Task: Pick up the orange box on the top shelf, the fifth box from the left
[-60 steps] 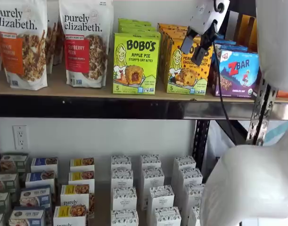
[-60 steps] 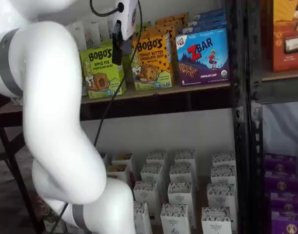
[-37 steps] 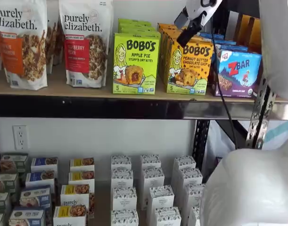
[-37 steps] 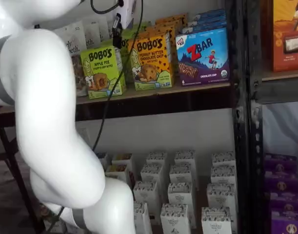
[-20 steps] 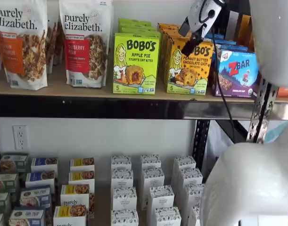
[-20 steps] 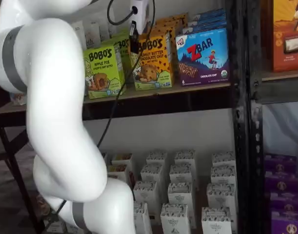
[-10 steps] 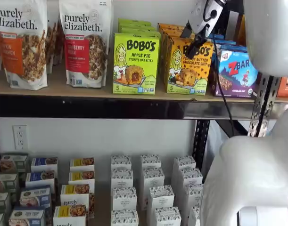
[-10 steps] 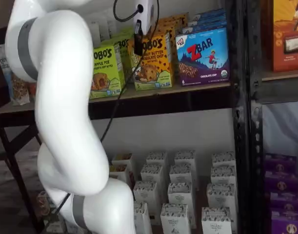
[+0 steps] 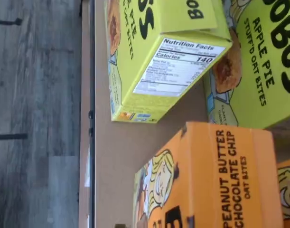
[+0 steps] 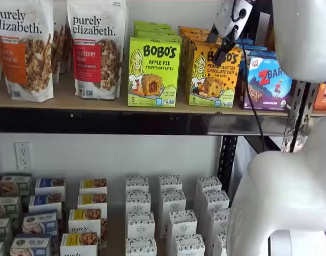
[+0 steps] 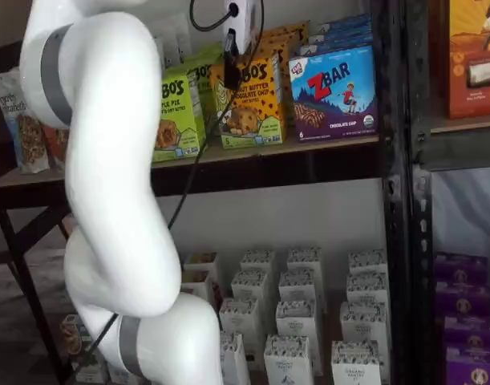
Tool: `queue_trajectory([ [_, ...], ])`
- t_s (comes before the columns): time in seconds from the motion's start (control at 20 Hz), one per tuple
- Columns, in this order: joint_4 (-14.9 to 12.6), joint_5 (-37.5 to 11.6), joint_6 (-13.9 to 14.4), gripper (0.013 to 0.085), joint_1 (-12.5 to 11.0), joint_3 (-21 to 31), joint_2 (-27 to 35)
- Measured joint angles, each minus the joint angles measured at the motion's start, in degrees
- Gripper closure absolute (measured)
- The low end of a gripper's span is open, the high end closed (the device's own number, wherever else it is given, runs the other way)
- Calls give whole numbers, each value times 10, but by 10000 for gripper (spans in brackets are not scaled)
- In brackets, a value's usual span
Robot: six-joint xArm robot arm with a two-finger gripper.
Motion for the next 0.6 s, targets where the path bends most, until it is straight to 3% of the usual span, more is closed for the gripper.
queue_trajectory([
  [0.6, -43, 28, 20, 130, 25, -27, 21],
])
